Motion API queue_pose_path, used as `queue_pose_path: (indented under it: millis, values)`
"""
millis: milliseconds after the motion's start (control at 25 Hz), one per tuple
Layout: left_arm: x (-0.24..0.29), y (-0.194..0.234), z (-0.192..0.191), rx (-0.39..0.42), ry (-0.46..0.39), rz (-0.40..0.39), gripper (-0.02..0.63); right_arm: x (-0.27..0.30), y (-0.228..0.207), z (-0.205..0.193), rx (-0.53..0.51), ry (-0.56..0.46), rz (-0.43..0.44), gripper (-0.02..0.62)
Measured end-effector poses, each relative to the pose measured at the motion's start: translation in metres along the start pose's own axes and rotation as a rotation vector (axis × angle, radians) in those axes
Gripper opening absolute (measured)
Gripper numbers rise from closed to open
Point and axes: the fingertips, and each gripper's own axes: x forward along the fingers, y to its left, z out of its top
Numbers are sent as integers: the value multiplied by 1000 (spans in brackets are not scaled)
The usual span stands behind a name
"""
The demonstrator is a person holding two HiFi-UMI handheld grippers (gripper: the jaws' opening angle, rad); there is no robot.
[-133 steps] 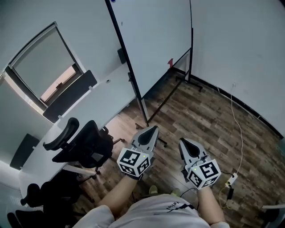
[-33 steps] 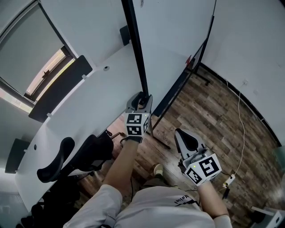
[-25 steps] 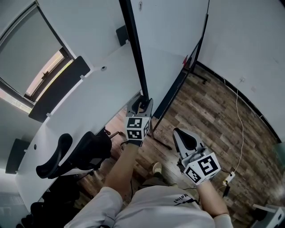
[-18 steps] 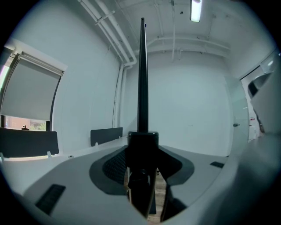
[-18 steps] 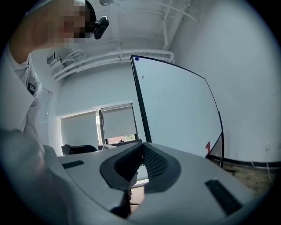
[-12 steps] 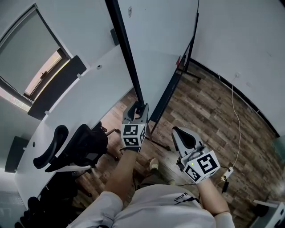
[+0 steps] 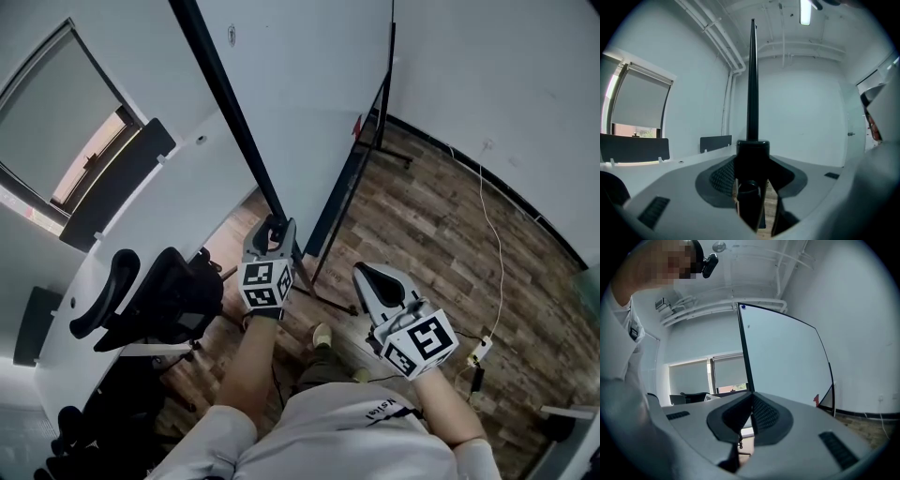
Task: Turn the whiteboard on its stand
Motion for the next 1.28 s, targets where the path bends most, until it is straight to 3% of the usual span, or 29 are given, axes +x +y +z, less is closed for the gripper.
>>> queue_pose_path:
  millis: [720, 1120, 1280]
  values:
    - [-43, -23, -8, -8, 9, 30, 198, -71, 16, -16, 26, -11, -3, 12]
    - [-85, -34, -4, -61, -2, 58, 198, -85, 15, -16, 40, -16, -1, 12]
    - [-110, -59, -5, -72, 20, 18, 198, -90, 13, -23, 68, -9, -1, 12]
